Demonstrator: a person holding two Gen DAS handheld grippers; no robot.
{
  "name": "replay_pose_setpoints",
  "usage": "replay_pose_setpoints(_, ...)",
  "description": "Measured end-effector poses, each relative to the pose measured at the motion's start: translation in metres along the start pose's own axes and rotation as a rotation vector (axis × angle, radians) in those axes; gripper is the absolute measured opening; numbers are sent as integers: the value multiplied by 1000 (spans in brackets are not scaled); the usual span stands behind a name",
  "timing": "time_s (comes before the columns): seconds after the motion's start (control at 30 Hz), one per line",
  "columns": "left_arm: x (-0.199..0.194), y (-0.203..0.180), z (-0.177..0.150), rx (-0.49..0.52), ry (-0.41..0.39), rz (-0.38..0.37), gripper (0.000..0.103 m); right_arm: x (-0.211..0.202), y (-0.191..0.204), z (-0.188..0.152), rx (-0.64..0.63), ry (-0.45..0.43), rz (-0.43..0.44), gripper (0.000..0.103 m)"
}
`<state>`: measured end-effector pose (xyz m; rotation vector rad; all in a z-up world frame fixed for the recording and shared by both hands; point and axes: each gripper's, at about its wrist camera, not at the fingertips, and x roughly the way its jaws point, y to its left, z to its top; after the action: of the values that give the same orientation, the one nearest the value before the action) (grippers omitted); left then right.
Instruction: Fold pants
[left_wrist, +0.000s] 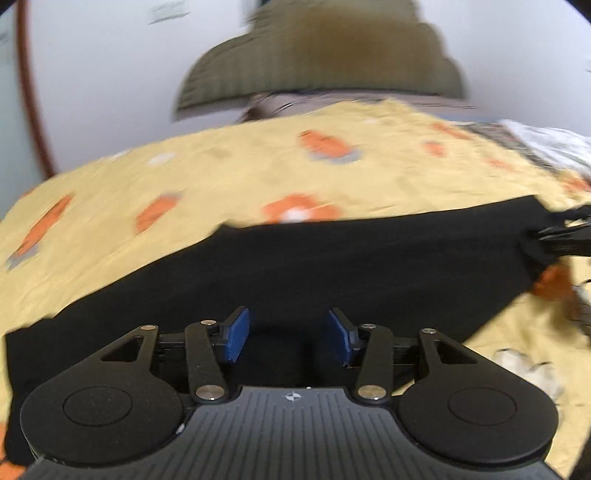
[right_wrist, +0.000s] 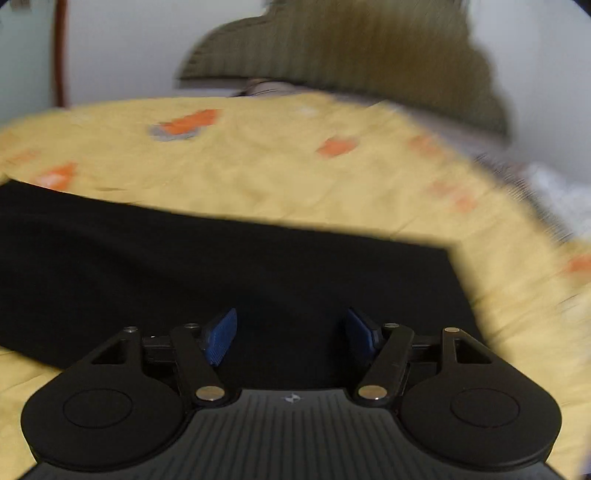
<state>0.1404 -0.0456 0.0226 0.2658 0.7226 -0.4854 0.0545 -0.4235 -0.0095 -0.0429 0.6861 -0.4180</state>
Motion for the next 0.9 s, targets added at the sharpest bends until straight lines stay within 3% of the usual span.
replay_pose_setpoints(0.03, 5, 6, -1, -10, 29, 31, 52, -12, 10, 7, -24, -38, 63, 66)
replay_pose_setpoints(0.13, 19, 8, -7, 47, 121, 67, 54, -27, 51, 23, -89, -47, 385, 65)
replay_pose_setpoints(0.2, 15, 2, -12, 104, 111, 80, 54, -27, 83, 26, -149, -25, 534, 65)
replay_pose_setpoints(0.23, 10, -1, -16, 140, 106, 92, 55, -23, 98, 24, -192, 11, 568, 65)
replay_pose_setpoints(0.27, 5, -1, -18, 163, 102, 99, 56, -18, 114, 20, -273, 70, 582, 65)
replay_pose_setpoints(0.33, -9, 10, -25, 164, 85, 143, 57, -31, 126, 12, -406, 36, 547, 65)
replay_pose_setpoints(0.4, -29, 31, -28, 118, 51, 219, 59, -46, 128, 16, -445, 5, 507, 65)
replay_pose_setpoints(0.5, -56, 77, -26, -61, 15, 356, 64, -82, 148, 26, -492, -175, 536, 66)
replay_pose_setpoints(0.57, -73, 108, -26, -192, 0, 473, 66, -101, 175, 29, -515, -307, 622, 66)
replay_pose_setpoints(0.67, -91, 141, -28, -312, -3, 580, 73, -124, 237, 14, -705, -478, 689, 65)
replay_pose_setpoints(0.77, -103, 164, -36, -413, 28, 550, 74, -133, 301, -9, -932, -594, 684, 65)
replay_pose_setpoints(0.9, -110, 182, -53, -529, 40, 429, 75, -131, 355, -12, -1013, -565, 776, 65)
